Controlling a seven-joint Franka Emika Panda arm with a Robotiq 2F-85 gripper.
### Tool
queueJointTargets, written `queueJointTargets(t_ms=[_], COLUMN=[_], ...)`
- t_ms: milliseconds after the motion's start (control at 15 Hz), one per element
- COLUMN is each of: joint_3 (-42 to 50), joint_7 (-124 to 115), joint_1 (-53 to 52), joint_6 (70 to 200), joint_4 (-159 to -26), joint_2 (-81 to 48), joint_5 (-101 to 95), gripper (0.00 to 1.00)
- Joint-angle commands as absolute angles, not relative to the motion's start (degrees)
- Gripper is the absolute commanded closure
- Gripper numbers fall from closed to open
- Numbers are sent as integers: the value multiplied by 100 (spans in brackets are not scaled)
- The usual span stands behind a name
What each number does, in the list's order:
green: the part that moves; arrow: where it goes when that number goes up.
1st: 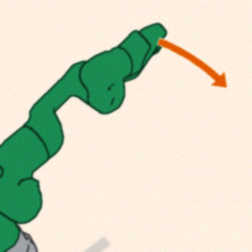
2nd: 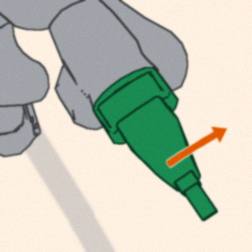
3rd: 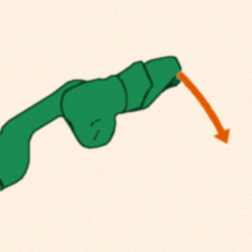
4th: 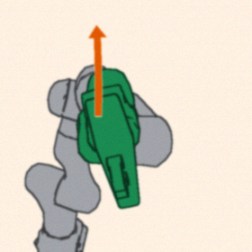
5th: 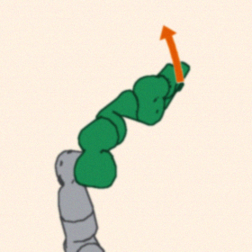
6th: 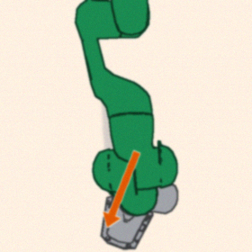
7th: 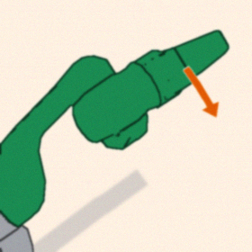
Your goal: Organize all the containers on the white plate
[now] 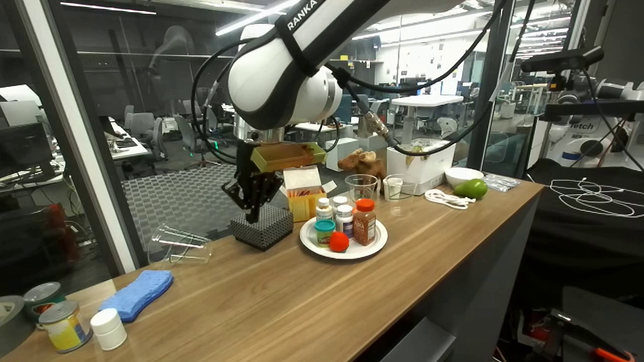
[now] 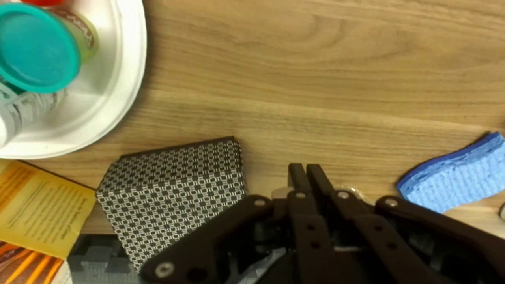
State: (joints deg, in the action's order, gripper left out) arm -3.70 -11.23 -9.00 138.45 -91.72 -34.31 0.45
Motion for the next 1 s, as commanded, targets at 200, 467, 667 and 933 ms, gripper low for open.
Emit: queueJointTargets(t_ms=[200,467,667,933], joint_3=[177,67,-21,-194], joint_7=[-2337,-2815,-3176,-2541], joint_1=[-1399,-1308,-1148,-892], joint_6=[13113,12705,12534,11989], joint_4=[-10476,-11162,-11792,-12422], joint_2=[-1680,-669,77,661], joint_5=[-870,-1295,-1452,-1115], gripper=[90,90,90,64])
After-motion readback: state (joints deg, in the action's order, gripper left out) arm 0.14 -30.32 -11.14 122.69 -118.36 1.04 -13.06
